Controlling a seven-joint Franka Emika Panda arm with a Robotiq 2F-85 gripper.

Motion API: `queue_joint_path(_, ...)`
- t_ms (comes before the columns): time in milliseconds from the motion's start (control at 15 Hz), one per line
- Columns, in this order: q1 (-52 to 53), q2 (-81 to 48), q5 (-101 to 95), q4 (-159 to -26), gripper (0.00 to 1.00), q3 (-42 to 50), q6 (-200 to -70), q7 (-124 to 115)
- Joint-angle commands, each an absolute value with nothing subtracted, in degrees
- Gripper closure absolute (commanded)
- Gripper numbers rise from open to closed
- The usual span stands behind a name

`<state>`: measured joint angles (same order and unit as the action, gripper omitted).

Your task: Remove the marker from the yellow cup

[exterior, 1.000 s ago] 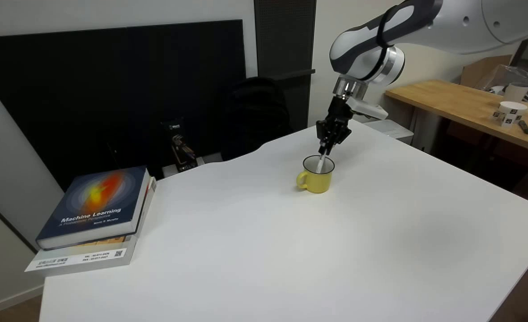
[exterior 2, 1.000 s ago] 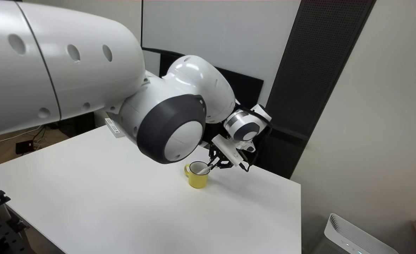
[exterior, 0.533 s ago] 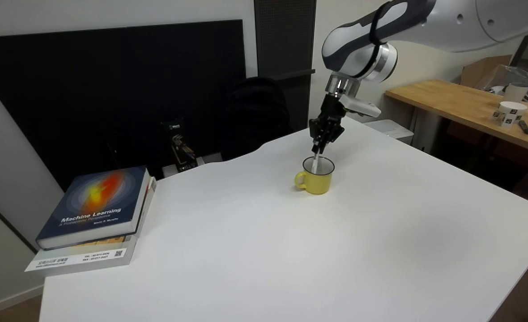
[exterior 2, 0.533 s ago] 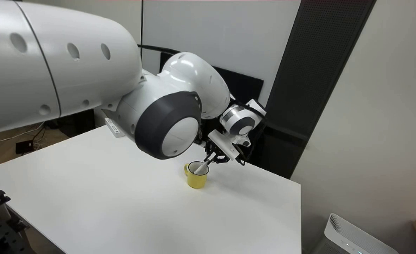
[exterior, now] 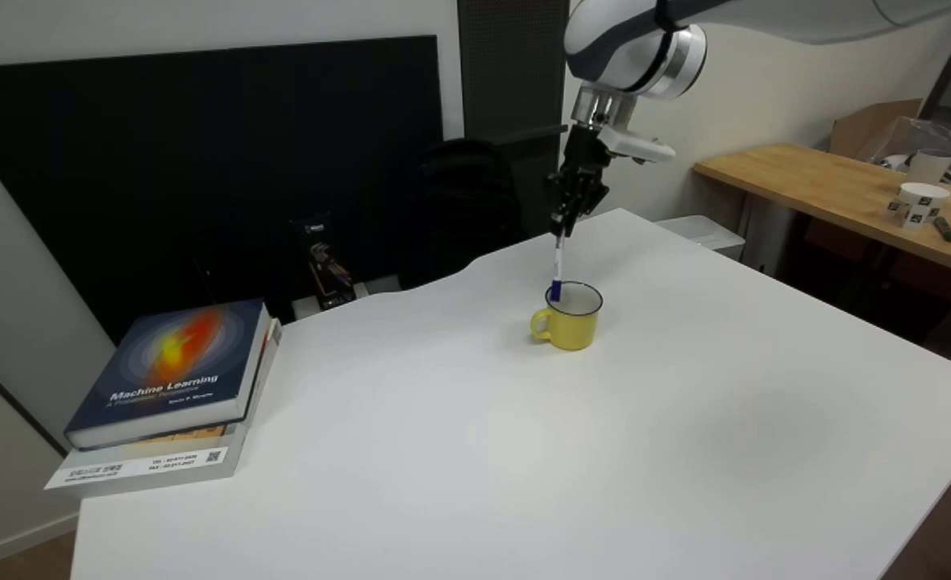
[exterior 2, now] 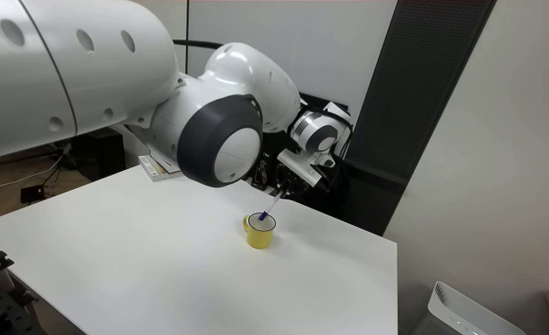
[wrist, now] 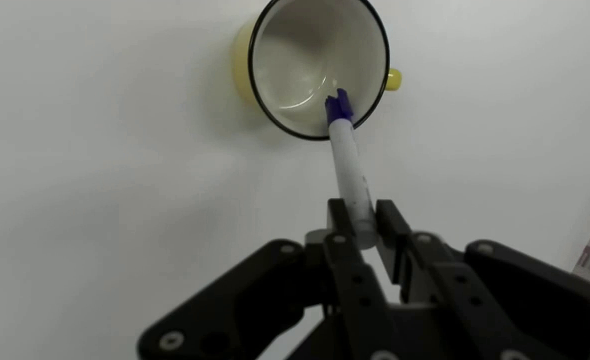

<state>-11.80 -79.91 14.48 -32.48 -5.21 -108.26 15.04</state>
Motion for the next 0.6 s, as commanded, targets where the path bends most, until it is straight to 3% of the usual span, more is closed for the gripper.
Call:
queue_joint_path(0, -10.8, -76.5, 12.6, -31.1, 0.95, -3.3, -105.6, 12.5)
queue_joint_path(533, -9.4, -67.1, 13.8, -34.4, 0.95, -5.8, -103.4, 20.0)
